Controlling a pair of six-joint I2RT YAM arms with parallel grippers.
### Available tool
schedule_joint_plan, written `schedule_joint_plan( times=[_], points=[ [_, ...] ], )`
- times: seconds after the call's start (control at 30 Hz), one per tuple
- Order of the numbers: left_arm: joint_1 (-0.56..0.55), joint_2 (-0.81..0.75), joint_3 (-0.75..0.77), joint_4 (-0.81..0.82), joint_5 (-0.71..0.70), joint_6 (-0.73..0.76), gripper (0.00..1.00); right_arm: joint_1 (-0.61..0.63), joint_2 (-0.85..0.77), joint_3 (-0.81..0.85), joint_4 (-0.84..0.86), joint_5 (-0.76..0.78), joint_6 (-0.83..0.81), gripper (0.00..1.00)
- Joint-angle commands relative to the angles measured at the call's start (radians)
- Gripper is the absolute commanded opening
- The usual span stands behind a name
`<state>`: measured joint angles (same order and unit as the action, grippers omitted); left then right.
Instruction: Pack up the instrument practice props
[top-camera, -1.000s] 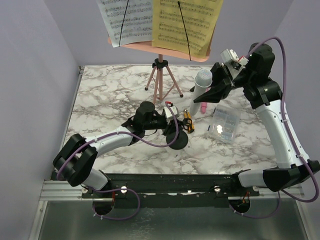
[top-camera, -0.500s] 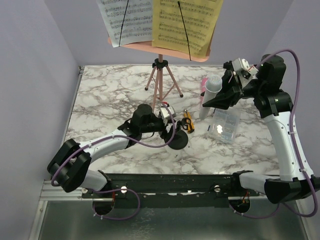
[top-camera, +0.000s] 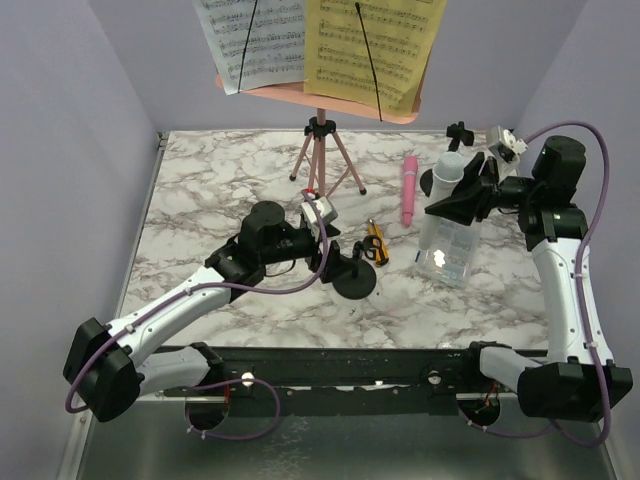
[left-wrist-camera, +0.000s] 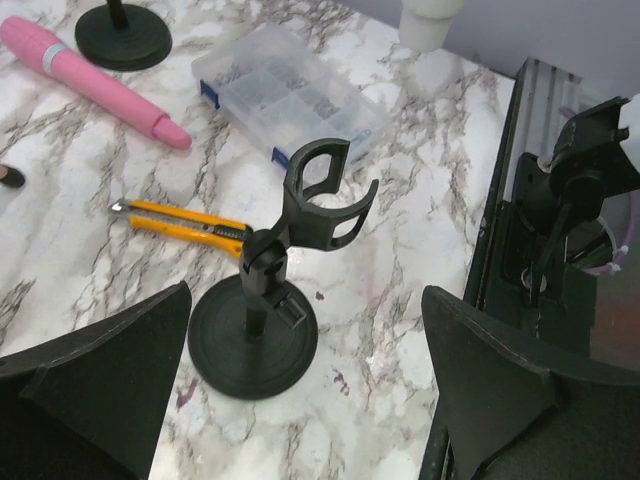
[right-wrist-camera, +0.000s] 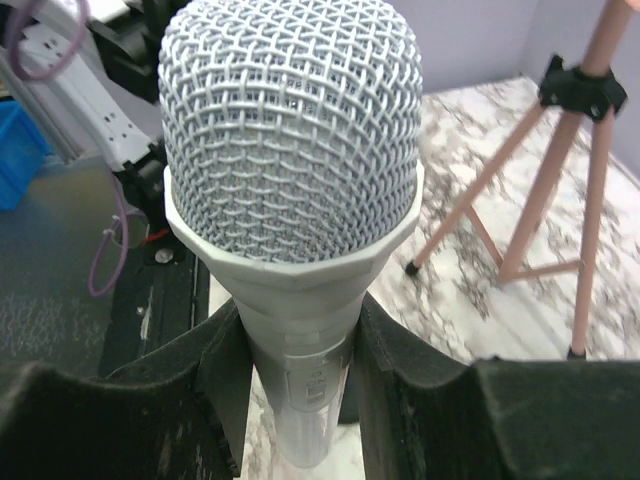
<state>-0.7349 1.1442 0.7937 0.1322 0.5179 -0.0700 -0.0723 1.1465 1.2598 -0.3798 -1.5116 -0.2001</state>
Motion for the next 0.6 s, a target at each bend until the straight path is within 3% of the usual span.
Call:
schedule_joint_plan(
  times=[0.0,0.3,0.57],
  points=[
    [0.004,-0.065,0.077,-0.228,-0.078,0.053,0.98,-0.083,-0.04,-0.082,0.151,0.009,0.141,0.0],
    [0.005,-0.233,-0.058,-0.19,-0.199,0.12,0.99,-0.289,-0.039,-0.312,0.66,0.089,0.652,0.0],
    [0.006,-0.233,-0.076,-0.229,-0.341,0.181,0.99,-0.326,-0.006,-0.367,0.601,0.309,0.617,0.0]
  ],
)
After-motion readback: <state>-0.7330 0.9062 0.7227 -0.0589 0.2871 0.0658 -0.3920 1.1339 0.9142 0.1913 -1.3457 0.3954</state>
